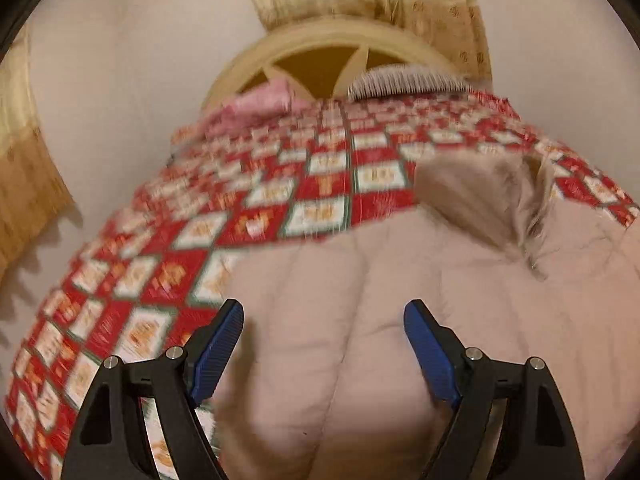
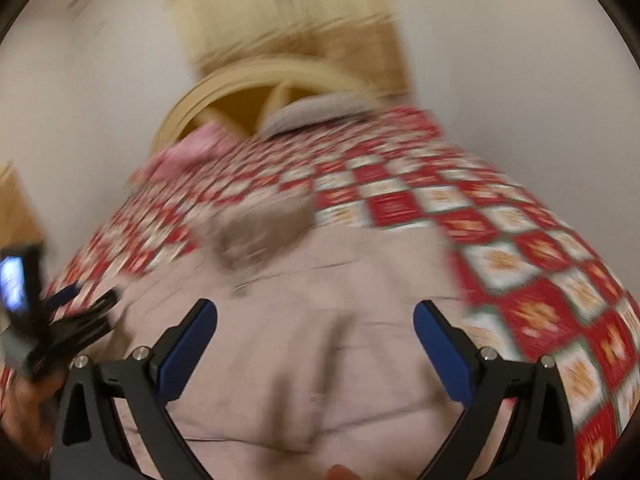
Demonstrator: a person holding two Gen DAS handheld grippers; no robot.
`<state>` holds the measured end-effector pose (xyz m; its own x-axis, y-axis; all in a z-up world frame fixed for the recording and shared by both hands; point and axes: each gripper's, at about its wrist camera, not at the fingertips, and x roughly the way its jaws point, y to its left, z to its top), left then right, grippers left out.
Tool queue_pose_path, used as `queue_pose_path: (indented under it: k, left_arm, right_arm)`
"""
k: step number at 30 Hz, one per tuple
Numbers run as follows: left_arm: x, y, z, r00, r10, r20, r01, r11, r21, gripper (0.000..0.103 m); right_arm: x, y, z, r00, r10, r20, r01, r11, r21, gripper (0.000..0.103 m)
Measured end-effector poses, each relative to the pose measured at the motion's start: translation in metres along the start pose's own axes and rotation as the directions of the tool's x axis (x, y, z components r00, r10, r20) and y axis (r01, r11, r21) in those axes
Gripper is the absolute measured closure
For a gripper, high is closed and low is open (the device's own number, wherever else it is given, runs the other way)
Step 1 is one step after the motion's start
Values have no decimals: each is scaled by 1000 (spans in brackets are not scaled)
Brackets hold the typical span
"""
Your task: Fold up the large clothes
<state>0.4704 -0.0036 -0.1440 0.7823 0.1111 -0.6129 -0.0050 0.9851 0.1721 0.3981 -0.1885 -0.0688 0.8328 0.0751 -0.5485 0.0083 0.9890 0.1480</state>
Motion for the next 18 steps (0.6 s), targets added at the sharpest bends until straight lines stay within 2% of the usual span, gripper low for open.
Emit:
queue_pose_path:
  k: [1, 2, 5, 8, 18]
  left_arm:
    - [7, -1, -6, 1000, -5, -26, 5, 1000, 6, 20]
    - [14, -5, -13, 999, 5, -50, -4, 1000, 28, 20]
    - [16, -11, -24, 998, 13, -57, -11, 999, 35, 19]
    - [20, -11, -28, 998, 6, -67, -5, 1000, 21, 16]
    - [31, 5, -33, 989, -55, -135, 43, 995, -87, 6]
  right_arm:
    - [15, 9, -1, 999, -12, -30, 12, 1000, -20, 17]
    - [31, 15, -4, 997, -25, -67, 22, 999, -36, 18]
    - [64, 22, -25, 988, -52, -148, 42, 997, -66, 24]
    - [72, 16, -45, 984, -70, -161, 58, 995, -80, 24]
    - [81, 19, -56, 975, -96, -201, 80, 993, -86, 24]
